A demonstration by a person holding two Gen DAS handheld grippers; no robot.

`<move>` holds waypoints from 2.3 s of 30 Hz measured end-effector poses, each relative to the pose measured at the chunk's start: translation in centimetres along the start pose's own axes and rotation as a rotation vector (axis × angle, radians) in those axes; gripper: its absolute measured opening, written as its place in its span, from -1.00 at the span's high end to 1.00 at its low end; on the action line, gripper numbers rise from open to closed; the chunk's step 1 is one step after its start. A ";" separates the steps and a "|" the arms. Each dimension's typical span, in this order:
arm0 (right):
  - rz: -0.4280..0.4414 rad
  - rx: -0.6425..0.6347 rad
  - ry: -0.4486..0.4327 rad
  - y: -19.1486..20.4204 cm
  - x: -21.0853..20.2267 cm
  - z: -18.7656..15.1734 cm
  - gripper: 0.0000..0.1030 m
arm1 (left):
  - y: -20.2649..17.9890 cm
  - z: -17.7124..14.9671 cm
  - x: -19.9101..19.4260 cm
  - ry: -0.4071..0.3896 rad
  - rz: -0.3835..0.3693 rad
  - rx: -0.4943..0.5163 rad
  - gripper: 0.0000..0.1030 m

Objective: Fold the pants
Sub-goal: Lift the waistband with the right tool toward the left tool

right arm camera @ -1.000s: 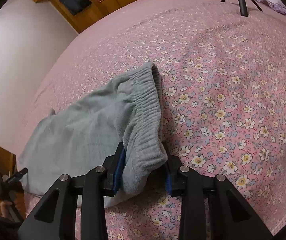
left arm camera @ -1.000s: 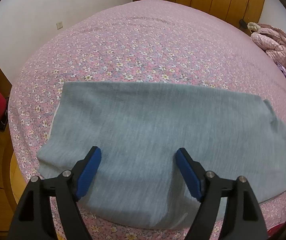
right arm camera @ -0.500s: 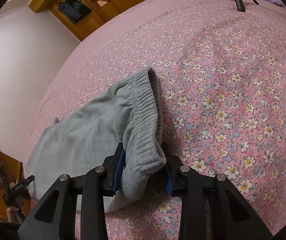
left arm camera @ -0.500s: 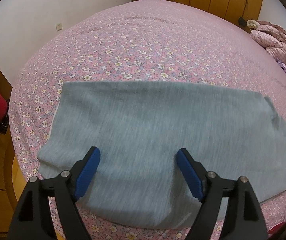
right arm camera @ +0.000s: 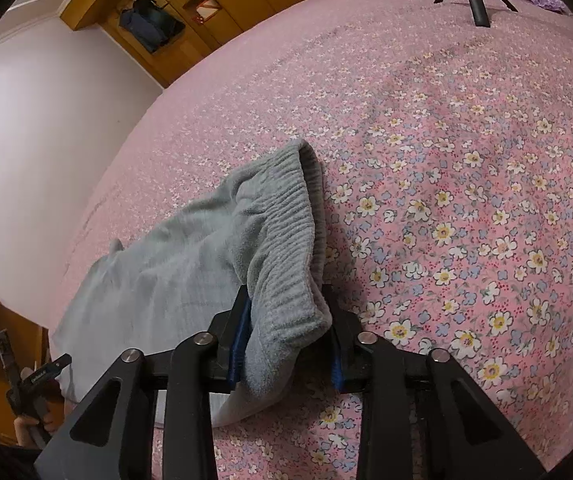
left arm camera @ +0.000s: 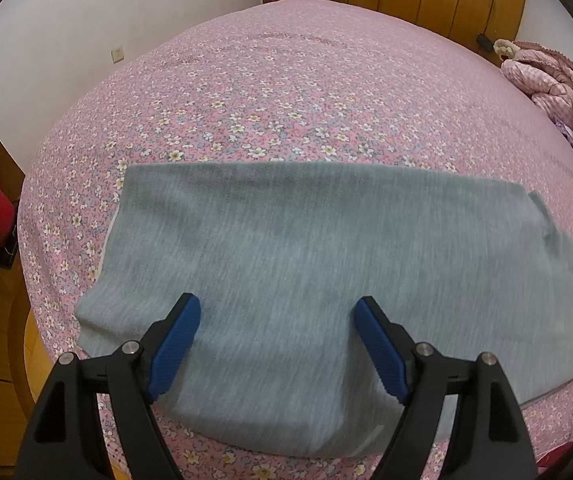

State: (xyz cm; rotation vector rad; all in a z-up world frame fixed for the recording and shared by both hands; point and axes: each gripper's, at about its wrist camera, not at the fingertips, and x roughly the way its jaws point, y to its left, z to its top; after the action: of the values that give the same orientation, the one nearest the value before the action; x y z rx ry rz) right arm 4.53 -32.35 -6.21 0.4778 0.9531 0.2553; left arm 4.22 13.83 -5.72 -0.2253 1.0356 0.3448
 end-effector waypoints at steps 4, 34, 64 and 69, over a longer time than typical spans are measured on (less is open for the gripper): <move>-0.025 -0.061 -0.037 1.8 -1.2 0.0 0.42 | 0.2 0.1 -0.4 0.003 -0.004 -0.012 -0.62; 0.180 -0.461 -0.107 17.9 -5.0 0.5 0.43 | 1.5 -0.6 -7.0 -0.053 -0.070 -0.016 -0.62; 0.397 -0.777 0.166 33.9 5.8 -6.0 0.44 | 4.4 -0.6 -6.6 -0.061 -0.081 -0.095 -0.62; 0.360 -0.847 0.218 35.7 9.1 -8.4 0.44 | 4.4 -0.3 -6.2 -0.064 -0.097 -0.103 -0.62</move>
State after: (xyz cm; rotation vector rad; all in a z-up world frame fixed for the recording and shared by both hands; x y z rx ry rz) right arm 2.62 4.77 0.92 -0.1727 0.8718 1.0028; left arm -0.54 16.72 -0.54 -0.3537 0.9409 0.3155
